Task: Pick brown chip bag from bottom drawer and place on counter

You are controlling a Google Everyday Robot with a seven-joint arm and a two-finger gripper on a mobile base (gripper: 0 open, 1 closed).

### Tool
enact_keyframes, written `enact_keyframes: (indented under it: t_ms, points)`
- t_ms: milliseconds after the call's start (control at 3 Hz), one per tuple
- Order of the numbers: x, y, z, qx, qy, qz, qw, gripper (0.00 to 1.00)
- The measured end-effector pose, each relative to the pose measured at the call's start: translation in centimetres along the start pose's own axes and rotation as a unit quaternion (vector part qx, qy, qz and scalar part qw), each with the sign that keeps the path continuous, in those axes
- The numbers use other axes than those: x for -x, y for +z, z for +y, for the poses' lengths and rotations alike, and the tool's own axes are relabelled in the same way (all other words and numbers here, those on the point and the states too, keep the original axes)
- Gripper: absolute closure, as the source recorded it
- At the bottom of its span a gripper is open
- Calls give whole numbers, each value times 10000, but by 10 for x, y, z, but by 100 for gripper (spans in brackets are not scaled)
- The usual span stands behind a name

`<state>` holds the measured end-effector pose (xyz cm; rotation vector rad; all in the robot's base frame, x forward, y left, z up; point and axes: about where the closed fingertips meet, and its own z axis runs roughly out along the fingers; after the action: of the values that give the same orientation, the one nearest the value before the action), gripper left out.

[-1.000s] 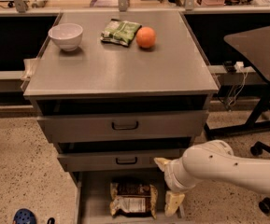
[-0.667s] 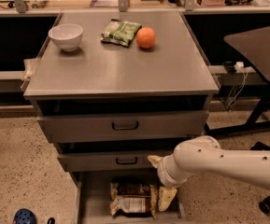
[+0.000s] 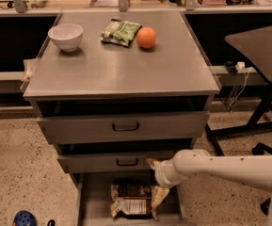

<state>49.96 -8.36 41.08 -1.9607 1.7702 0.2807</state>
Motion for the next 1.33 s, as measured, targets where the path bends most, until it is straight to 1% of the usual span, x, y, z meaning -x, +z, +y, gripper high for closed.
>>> enact_keyframes:
  t_ms: [333, 667, 1000, 1333]
  points:
    - [-33, 62, 27, 373, 467, -217, 9980, 0]
    - [-36, 92, 54, 610, 646, -342, 9955, 0]
    - [-36, 91, 54, 610, 641, -340, 9955, 0]
    - [-42, 106, 50, 413, 709, -243, 9963, 0]
